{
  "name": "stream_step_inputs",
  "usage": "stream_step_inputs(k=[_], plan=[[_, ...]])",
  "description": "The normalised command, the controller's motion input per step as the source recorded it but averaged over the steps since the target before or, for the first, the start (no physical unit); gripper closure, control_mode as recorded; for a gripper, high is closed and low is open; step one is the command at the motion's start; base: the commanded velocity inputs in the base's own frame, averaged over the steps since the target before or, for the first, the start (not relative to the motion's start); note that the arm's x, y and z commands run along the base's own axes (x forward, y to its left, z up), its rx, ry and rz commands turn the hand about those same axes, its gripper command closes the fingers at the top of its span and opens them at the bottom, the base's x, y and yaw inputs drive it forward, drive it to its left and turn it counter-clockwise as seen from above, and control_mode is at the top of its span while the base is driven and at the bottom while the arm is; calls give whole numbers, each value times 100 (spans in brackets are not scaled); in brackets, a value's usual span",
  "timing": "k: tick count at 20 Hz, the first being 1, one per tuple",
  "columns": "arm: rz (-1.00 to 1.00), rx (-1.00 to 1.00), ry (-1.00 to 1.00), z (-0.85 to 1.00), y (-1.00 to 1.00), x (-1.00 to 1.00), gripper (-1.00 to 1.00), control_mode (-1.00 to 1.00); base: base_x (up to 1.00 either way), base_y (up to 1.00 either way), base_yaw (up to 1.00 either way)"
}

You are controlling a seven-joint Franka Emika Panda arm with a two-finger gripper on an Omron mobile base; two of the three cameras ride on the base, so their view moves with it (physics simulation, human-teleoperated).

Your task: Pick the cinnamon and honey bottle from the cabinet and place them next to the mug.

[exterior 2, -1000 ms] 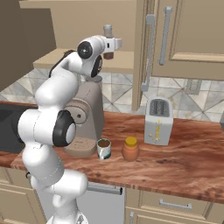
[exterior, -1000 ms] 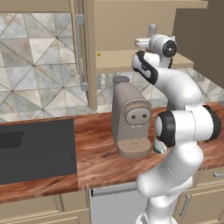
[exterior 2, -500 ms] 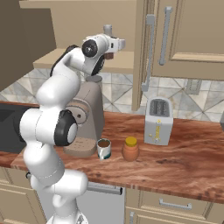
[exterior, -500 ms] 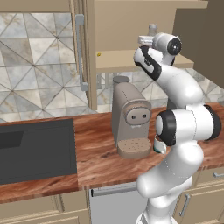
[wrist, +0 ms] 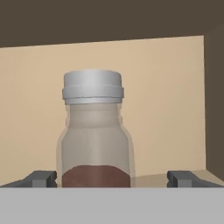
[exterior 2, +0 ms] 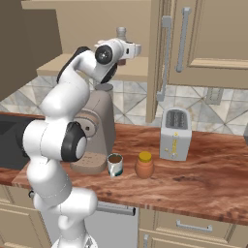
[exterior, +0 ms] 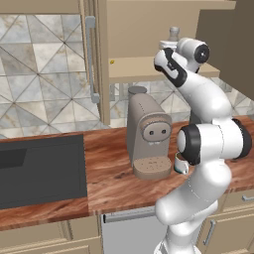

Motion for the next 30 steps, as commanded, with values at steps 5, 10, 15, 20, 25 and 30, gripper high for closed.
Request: stream_step_inputs(k=[5,10,15,20,25,30], plan=[[0,0,0,0,6,0,-100,-100,0,0,0],[0,0,0,0,21,0,-100,-100,0,0,0],[0,0,0,0,33,6,-100,-100,0,0,0],[0,0,0,0,21,18,-100,-100,0,0,0],[0,0,0,0,3,28,100,-100,0,0,0],[0,1,0,3,-15,6,100,-100,0,0,0]])
